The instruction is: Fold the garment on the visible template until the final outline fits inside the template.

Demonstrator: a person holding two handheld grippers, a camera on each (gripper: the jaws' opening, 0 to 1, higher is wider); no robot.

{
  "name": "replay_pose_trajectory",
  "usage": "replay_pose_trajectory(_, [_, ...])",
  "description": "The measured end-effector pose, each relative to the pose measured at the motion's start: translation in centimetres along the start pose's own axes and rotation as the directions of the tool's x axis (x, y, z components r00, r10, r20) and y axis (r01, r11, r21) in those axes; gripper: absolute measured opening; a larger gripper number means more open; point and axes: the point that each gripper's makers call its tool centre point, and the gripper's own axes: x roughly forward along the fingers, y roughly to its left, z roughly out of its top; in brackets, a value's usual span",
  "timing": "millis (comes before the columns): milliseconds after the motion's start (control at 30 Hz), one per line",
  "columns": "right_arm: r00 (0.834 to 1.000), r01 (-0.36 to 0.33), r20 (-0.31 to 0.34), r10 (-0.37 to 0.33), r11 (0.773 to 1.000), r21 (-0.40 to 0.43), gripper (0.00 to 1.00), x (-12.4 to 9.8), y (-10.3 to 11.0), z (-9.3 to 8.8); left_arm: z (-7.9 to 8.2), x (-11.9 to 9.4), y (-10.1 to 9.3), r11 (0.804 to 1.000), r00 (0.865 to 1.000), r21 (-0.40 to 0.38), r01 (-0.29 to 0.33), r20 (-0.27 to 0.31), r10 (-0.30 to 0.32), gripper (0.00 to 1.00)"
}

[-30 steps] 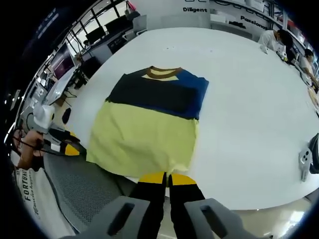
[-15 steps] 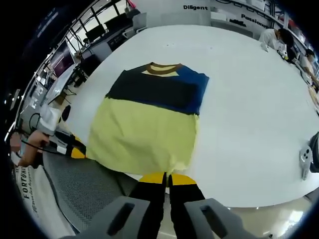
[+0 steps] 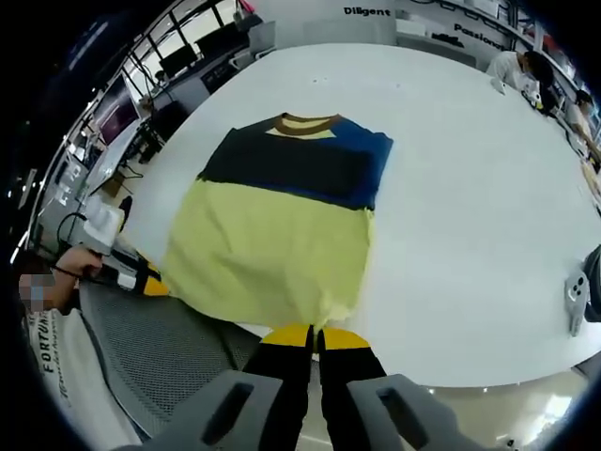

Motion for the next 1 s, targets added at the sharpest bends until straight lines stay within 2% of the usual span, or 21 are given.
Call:
replay_pose_trajectory(100, [1.000, 0.000, 0.001, 0.000, 1.000, 0.005, 0.00, 0.0, -0.1, 0.0, -0.5, 0.3, 0.3, 1.000, 1.000, 0.020, -0.020, -0.023, 0.021, 0.16])
replay_pose_trajectory(267, [1.000, -0.003, -0.004, 0.003, 1.000, 0.005, 0.00, 0.0, -0.1, -0.2, -0.4, 0.2, 0.3, 0.999, 1.000, 0.037, -0.014, -0.022, 0.015, 0.08])
replay_pose_trajectory(467, [1.000, -0.006, -0.005, 0.006, 1.000, 0.006, 0.00, -0.1, -0.2, -0.3, -0.1, -0.7, -0.1, 0.995, 1.000, 0.098, -0.004, -0.015, 0.006, 0.07])
replay_pose_trajectory(667, [1.000, -0.009, -0.010, 0.009, 1.000, 0.003, 0.00, -0.2, -0.1, -0.4, 0.3, -2.8, 0.1, 0.993, 1.000, 0.116, -0.008, 0.006, 0.007, 0.07])
replay_pose_trajectory(1000, [0.998, -0.026, -0.052, 0.026, 1.000, 0.012, 0.00, -0.7, 0.4, -2.0, 0.5, -6.0, 0.6, 0.989, 1.000, 0.151, -0.005, 0.029, 0.000, 0.07])
